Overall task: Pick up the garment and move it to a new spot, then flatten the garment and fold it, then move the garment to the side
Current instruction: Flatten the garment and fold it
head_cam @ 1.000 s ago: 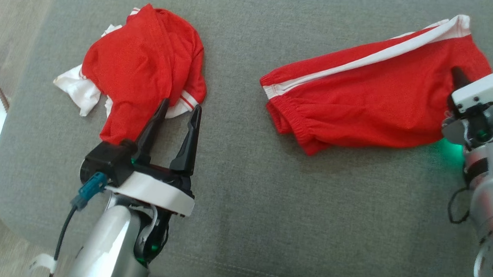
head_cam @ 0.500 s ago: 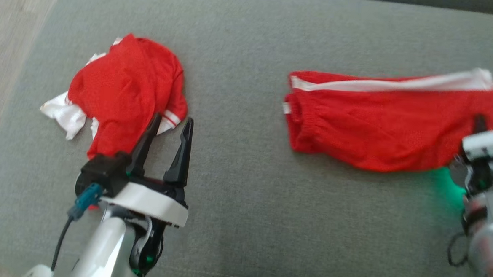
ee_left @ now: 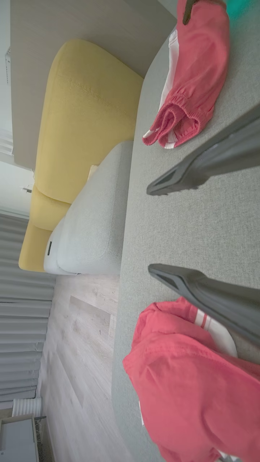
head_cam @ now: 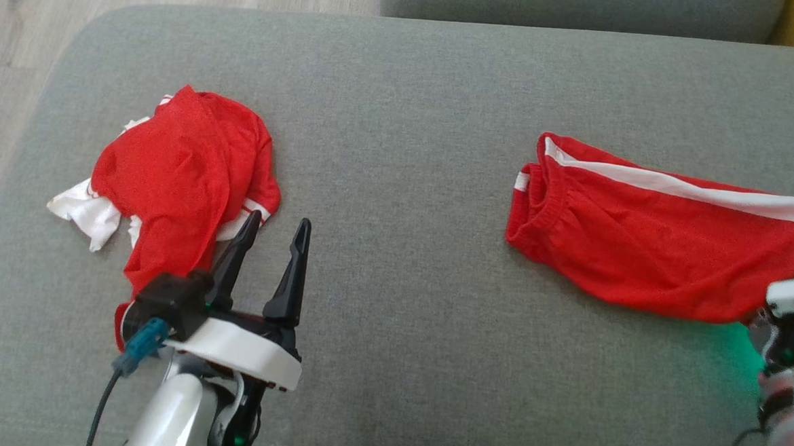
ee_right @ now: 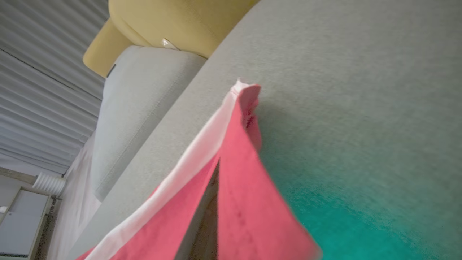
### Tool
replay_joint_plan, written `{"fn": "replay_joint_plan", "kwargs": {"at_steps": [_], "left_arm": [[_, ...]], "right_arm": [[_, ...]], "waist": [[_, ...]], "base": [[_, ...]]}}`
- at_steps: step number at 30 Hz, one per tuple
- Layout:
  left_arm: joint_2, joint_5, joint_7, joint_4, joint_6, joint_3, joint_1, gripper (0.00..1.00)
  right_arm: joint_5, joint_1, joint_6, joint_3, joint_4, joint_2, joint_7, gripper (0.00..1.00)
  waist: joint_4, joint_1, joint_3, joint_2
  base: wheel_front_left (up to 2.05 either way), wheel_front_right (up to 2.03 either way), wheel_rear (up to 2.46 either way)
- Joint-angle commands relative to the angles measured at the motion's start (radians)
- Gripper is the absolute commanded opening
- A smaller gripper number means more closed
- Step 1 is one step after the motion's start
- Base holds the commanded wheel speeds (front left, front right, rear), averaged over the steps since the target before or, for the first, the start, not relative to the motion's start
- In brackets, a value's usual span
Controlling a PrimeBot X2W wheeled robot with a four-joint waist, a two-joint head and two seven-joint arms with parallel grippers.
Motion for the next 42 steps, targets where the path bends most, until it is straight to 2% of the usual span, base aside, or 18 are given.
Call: {"fn": "replay_joint_plan", "kwargs": {"at_steps": [1,7,11,18,25,32,33,34,42], "left_arm": [[0.006,0.009,-0.012,-0.027,-0.004,0.039,-0.027,1.0],[0.006,0.015,-0.012,-0.018,-0.007,0.043,-0.021,1.0],[0.006,0.014,-0.012,-0.012,-0.009,0.047,-0.009,1.0],[0.006,0.008,-0.012,-0.011,-0.008,0.059,0.02,1.0],[0.006,0.005,-0.012,-0.01,-0.011,0.066,0.039,1.0],[0.006,-0.001,-0.012,-0.011,-0.01,0.06,0.036,1.0],[0.006,-0.002,-0.012,-0.01,-0.01,0.059,0.036,1.0],[0.006,-0.003,-0.012,-0.01,-0.009,0.058,0.035,1.0],[0.006,-0.005,-0.012,-0.005,-0.007,0.058,0.038,1.0]], "right_arm": [[-0.004,-0.019,-0.001,0.036,-0.052,0.013,-0.004,0.0],[0.024,0.01,-0.001,0.124,-0.203,0.072,0.026,0.0],[0.075,0.065,-0.001,0.22,-0.337,0.107,0.077,0.0],[0.169,0.175,-0.001,0.376,-0.529,0.129,0.131,0.0],[0.195,0.194,-0.001,0.455,-0.558,0.138,0.125,0.0],[0.188,0.182,-0.001,0.534,-0.519,0.141,0.114,0.0],[0.178,0.18,-0.001,0.546,-0.507,0.14,0.11,0.57],[0.173,0.178,-0.001,0.561,-0.498,0.14,0.109,1.0],[0.174,0.19,-0.001,0.689,-0.438,0.151,0.125,1.0]], "waist": [[0.003,0.0001,-0.003,0.0],[0.016,0.0001,-0.031,0.0],[0.029,0.0001,-0.059,0.0],[0.05,0.0001,-0.088,0.0],[0.083,0.0001,-0.084,0.0],[0.12,0.0001,-0.069,0.0],[0.124,0.0001,-0.067,0.0],[0.129,0.0001,-0.065,0.0],[0.144,0.0001,-0.064,0.0]], "base": [[0.0,0.0,0.0],[0.0,0.0,0.0],[0.0,0.0,0.0],[0.0,0.0,0.0],[0.0,0.0,0.0],[0.0,0.0,0.0],[0.0,0.0,0.0],[0.0,0.0,0.0],[0.0,0.0,0.0]]}}
